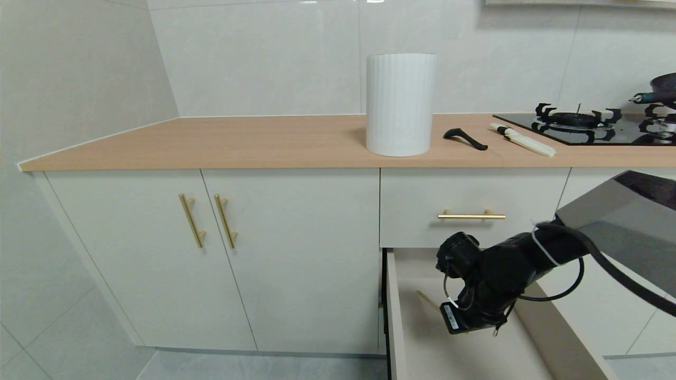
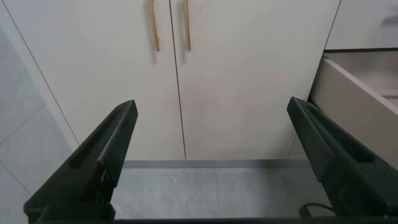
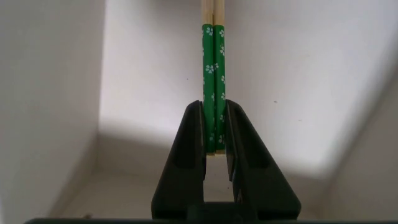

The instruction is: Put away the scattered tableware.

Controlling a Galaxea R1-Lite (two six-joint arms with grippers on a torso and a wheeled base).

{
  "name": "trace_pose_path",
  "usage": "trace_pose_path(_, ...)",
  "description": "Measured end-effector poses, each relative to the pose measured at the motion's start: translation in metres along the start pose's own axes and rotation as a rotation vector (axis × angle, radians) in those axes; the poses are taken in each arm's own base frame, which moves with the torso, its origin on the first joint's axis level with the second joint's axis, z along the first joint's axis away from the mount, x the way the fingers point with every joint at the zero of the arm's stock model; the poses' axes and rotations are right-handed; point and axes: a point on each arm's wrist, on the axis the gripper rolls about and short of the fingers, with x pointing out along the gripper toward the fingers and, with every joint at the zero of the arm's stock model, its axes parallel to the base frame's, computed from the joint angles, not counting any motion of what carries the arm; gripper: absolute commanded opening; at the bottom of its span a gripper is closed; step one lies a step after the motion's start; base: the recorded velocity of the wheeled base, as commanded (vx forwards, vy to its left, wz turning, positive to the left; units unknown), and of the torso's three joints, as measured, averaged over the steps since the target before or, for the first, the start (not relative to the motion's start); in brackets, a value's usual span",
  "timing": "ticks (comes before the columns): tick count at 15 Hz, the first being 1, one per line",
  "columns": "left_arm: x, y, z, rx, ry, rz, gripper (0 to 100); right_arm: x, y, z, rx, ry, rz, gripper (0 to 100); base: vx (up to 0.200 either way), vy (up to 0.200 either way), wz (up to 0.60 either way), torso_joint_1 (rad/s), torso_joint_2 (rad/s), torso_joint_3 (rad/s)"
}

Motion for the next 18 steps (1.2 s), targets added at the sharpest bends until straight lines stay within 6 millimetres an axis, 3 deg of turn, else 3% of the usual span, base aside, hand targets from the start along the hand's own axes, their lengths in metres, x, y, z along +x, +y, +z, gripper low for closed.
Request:
trace_pose_path(5, 0.0, 0.0, 0.0, 0.0, 0.0, 0.0, 100, 0.031, 0.007, -0.002, -0.013, 0.062, -0.011, 0, 0.0, 0.0, 0.0, 0.0, 0.0, 0.0)
trace_pose_path(15, 0.0, 0.0, 0.0, 0.0, 0.0, 0.0, 100, 0.04, 0.011, -0.004, 0.005, 0.076, -0.018, 0, 0.0, 0.0, 0.0, 0.0, 0.0, 0.0)
trace_pose_path(16, 0.0, 0.0, 0.0, 0.0, 0.0, 0.0, 100, 0.04, 0.011, -0.004, 0.005, 0.076, -0.018, 100, 0.0, 0.0, 0.0, 0.0, 0.0, 0.0)
trace_pose_path(18, 0.0, 0.0, 0.0, 0.0, 0.0, 0.0, 100, 0.04, 0.011, -0.005, 0.006, 0.077, -0.018, 100, 0.0, 0.0, 0.0, 0.0, 0.0, 0.0)
